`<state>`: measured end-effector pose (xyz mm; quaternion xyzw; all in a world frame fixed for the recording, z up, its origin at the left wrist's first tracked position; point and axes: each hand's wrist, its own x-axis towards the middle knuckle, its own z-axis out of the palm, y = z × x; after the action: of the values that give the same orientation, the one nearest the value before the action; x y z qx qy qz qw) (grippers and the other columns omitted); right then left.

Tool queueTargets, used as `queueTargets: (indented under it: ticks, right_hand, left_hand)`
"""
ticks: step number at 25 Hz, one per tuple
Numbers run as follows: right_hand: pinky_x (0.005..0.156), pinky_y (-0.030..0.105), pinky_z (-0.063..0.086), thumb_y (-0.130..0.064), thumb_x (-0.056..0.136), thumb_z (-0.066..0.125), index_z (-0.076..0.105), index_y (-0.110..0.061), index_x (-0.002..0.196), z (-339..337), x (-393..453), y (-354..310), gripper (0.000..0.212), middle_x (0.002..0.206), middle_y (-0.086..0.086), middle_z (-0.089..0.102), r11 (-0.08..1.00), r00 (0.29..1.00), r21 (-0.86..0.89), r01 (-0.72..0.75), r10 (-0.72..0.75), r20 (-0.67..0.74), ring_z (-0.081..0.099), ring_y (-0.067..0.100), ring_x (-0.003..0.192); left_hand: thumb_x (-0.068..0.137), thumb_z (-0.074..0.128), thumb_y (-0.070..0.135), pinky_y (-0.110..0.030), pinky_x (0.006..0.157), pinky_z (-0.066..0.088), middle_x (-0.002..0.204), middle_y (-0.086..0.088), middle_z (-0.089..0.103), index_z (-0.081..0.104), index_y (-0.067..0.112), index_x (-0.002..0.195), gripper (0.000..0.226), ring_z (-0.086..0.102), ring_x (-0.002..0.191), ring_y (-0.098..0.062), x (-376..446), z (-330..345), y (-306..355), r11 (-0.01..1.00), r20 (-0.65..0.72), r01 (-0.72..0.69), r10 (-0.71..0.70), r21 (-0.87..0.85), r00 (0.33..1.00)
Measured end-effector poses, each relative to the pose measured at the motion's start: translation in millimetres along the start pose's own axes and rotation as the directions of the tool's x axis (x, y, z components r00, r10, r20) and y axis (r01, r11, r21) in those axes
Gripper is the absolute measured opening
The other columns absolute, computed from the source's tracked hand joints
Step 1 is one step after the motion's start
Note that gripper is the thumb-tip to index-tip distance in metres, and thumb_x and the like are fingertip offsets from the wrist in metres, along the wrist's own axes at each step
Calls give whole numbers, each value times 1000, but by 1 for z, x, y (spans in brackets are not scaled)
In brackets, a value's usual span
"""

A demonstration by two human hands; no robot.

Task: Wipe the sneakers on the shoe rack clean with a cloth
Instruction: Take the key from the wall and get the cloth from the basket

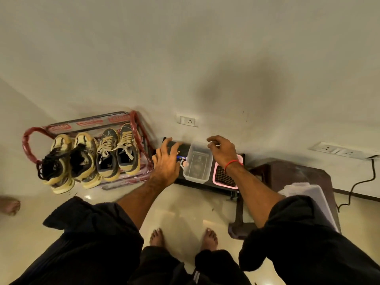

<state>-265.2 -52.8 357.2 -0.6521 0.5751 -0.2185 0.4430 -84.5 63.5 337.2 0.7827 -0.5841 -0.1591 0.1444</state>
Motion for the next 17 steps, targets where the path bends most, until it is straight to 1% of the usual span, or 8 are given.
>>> queueTargets:
  ticks: [1, 2, 4, 6, 7, 10, 14, 17]
  right_hand:
    - [74, 5, 44, -8, 96, 56, 72, -16, 108, 4, -1, 10, 22, 104, 4, 71, 1000, 1000, 2, -4, 4, 15, 64, 17, 95]
    - [71, 2, 42, -7, 96, 56, 72, -16, 108, 10, -2, 21, 21, 104, 4, 71, 1000, 999, 11, -15, 14, 33, 64, 17, 96]
    - [73, 5, 43, -6, 96, 57, 72, -14, 108, 26, -3, 42, 21, 106, 4, 72, 999, 998, 27, -34, 33, 46, 65, 16, 97]
    - [75, 9, 47, -7, 96, 59, 73, -14, 108, 46, 1, 62, 19, 103, 4, 72, 999, 999, 25, -42, 41, 20, 65, 15, 94]
    - [77, 9, 49, -8, 96, 59, 73, -14, 107, 58, 5, 74, 19, 102, 3, 73, 999, 999, 31, -42, 42, 0, 65, 14, 93]
    - [73, -3, 41, -7, 96, 61, 73, -12, 107, 100, 20, 115, 17, 101, 0, 71, 999, 999, 35, -5, 7, -44, 63, 11, 90]
    - [75, 1, 45, -7, 96, 61, 73, -14, 106, 151, 44, 178, 17, 99, -3, 71, 995, 993, 86, 44, -34, -117, 64, 7, 90]
    - [79, 5, 48, -7, 96, 61, 73, -16, 106, 185, 56, 225, 18, 100, -5, 72, 981, 976, 135, 136, -109, -191, 66, 5, 93]
  left_hand:
    - [91, 67, 14, -57, 114, 28, 163, -11, 7, 29, 27, 155, 76, 26, 141, -37, -2, 8, -3, 1000, 2, 12, -12, 3, 1000]
    - [90, 67, 14, -57, 114, 28, 163, -11, 8, 30, 27, 155, 76, 27, 141, -37, -4, 16, -5, 999, 3, 33, -33, -1, 999]
    - [89, 67, 13, -57, 113, 29, 163, -11, 8, 30, 28, 155, 76, 26, 141, -37, -6, 34, -16, 997, 10, 71, -70, -22, 997]
    - [90, 64, 14, -57, 112, 31, 163, -11, 8, 30, 28, 154, 75, 26, 140, -37, -6, 56, -32, 995, 22, 83, -82, -50, 996]
    - [91, 63, 15, -58, 111, 31, 163, -11, 8, 30, 28, 155, 73, 26, 140, -36, -5, 70, -43, 995, 29, 83, -81, -58, 996]
    - [94, 59, 21, -57, 108, 32, 163, -11, 11, 34, 27, 153, 64, 30, 135, -37, 6, 127, -81, 997, 9, 53, -53, -49, 999]
    - [96, 60, 24, -58, 103, 37, 161, -7, 14, 38, 27, 150, 58, 34, 131, -35, 31, 212, -122, 997, -63, 10, -16, -81, 998]
    - [100, 58, 30, -57, 102, 36, 160, -7, 19, 41, 25, 148, 51, 36, 131, -34, 43, 273, -149, 992, -143, 5, -23, -123, 989]
